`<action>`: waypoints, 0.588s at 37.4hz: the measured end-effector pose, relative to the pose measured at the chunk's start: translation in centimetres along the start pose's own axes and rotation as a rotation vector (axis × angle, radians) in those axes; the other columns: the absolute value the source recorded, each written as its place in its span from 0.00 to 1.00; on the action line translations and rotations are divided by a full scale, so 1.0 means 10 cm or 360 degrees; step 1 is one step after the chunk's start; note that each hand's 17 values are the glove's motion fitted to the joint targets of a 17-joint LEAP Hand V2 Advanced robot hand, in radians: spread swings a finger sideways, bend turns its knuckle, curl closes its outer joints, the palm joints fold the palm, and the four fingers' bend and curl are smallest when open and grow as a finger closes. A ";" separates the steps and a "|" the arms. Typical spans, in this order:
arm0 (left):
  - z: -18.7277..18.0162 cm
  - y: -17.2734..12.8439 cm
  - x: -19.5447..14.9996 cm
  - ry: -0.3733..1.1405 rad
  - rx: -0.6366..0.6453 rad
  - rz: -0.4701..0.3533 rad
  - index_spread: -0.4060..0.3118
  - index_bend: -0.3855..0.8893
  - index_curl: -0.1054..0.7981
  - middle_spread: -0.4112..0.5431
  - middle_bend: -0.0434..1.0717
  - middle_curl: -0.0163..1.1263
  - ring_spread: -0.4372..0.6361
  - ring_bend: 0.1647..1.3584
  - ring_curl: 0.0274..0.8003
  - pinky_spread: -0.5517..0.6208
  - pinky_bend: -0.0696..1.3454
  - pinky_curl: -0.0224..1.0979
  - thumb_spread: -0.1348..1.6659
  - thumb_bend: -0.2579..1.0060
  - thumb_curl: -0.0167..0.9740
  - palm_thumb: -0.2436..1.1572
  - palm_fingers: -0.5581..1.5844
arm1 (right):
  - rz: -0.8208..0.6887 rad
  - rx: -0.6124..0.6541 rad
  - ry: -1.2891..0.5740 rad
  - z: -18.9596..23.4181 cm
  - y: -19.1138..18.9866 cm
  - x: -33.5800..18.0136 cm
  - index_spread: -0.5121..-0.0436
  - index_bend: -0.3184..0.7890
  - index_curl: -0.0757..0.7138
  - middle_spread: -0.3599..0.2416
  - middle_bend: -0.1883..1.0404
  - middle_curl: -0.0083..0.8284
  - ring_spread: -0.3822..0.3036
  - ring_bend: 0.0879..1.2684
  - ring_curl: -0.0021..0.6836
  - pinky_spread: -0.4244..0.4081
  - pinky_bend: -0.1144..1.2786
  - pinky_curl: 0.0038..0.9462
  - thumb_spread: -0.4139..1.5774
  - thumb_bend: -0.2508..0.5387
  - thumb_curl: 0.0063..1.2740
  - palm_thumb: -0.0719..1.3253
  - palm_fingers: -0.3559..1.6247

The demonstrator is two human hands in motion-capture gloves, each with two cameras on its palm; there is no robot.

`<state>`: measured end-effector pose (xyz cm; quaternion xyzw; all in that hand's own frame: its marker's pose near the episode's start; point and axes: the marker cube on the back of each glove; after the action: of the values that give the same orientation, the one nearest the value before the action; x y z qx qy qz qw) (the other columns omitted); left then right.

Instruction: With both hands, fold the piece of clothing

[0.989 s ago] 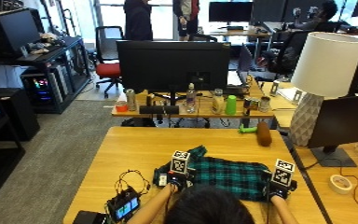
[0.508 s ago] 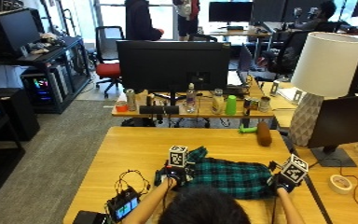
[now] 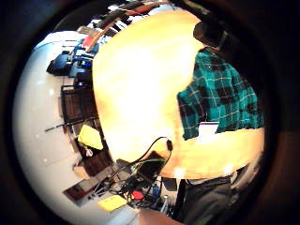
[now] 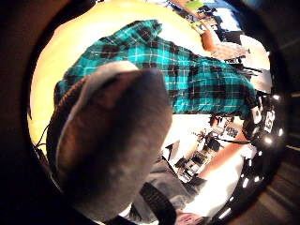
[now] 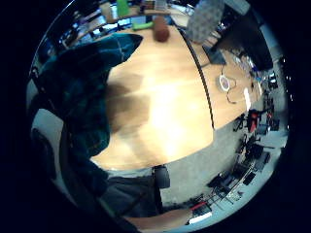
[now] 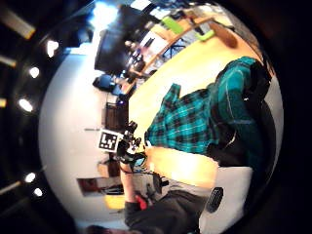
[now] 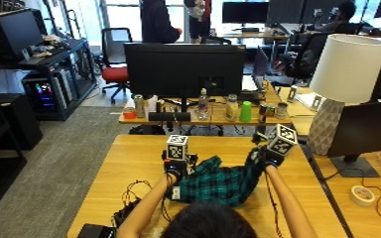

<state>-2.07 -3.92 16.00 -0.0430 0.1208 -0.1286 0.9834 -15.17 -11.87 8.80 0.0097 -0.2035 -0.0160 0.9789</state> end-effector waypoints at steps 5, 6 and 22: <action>0.05 -0.20 -0.22 0.0024 -0.0049 0.0008 0.50 0.43 0.50 0.63 0.17 0.19 0.58 0.40 0.41 0.68 0.45 0.35 0.68 0.19 0.23 0.17 0.35 | -0.0229 0.0097 0.0037 0.27 -0.06 -0.70 0.71 0.44 0.56 0.37 0.45 0.63 0.22 0.52 0.71 0.16 0.56 0.46 0.44 0.28 0.46 0.81 0.82; 0.02 -0.17 -0.27 0.0015 -0.0048 -0.0013 0.50 0.43 0.50 0.64 0.17 0.19 0.58 0.40 0.41 0.68 0.45 0.35 0.69 0.20 0.23 0.18 0.35 | -0.0261 0.0088 0.0045 0.40 -0.12 -0.82 0.71 0.44 0.56 0.37 0.45 0.63 0.22 0.52 0.71 0.16 0.56 0.46 0.44 0.28 0.46 0.81 0.83; -0.10 0.29 -0.92 0.0090 -0.0052 -0.0201 0.44 0.42 0.49 0.56 0.19 0.21 0.53 0.40 0.40 0.65 0.43 0.34 0.70 0.15 0.19 0.11 0.35 | -0.0507 -0.0572 -0.0126 2.08 0.99 -2.53 0.70 0.40 0.59 0.38 0.49 0.65 0.22 0.52 0.73 0.16 0.55 0.47 0.36 0.26 0.51 0.80 0.82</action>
<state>-10.22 1.24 16.76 -0.0628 0.1476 -0.1898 0.9686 -46.42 -1.38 18.04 -0.1332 -0.2316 -0.2063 0.9413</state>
